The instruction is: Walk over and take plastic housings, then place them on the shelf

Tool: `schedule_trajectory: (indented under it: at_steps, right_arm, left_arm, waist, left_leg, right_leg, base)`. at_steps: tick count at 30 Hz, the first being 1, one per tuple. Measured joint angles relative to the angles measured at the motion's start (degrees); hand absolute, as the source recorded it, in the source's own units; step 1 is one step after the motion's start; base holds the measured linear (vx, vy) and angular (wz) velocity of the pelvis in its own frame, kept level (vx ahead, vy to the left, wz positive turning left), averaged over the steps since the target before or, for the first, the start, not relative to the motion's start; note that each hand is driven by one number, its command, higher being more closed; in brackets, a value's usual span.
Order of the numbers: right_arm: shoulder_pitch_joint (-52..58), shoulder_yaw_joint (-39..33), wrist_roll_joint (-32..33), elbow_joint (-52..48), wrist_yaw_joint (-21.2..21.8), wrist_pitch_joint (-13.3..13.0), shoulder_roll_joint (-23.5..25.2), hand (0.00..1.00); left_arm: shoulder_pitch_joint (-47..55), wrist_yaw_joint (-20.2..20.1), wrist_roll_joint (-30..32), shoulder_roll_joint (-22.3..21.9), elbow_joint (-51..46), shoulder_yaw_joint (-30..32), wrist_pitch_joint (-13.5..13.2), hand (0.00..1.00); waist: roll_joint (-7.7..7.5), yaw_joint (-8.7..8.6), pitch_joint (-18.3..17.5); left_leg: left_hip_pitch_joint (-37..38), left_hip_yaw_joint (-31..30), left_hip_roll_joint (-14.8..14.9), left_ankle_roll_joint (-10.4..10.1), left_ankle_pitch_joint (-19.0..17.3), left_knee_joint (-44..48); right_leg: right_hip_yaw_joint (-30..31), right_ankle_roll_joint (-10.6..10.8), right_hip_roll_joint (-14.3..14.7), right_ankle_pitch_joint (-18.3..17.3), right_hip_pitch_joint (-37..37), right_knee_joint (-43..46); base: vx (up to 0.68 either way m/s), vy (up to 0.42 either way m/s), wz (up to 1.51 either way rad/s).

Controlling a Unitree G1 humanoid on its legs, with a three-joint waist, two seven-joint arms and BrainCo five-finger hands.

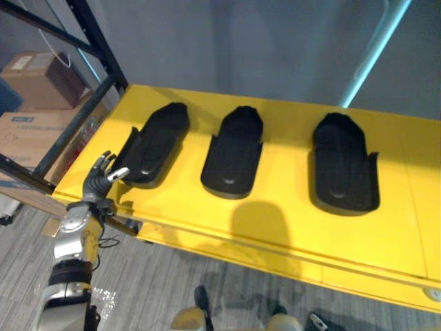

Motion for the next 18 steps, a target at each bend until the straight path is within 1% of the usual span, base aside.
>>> schedule_trajectory:
  at_steps: [8,18]
  right_arm:
    - [0.0,0.0,-0.02,0.0,-0.06,0.0,0.0,0.0]
    - [0.0,-0.02,-0.07,0.0,-0.72,-0.02,0.0,0.0]
  left_arm:
    - [0.0,-0.02,-0.04,-0.23,0.01,-0.03,0.02,0.0]
    - [-0.04,-0.25,-0.26,-0.31,0.01,-0.07,0.82,0.0]
  waist:
    - [0.0,0.0,0.0]
    - [0.0,-0.05,0.0]
  left_leg:
    - [-0.01,-0.01,-0.05,0.0,0.0,-0.04]
    - [0.15,0.06,-0.06,0.0,0.0,-0.04]
  right_leg:
    - [-0.03,0.0,0.0,0.0,0.09,-0.24]
    - [0.01,0.04,0.0,0.02,0.17,-0.26]
  base:
    - [0.0,0.0,0.0]
    - [0.0,0.0,0.0]
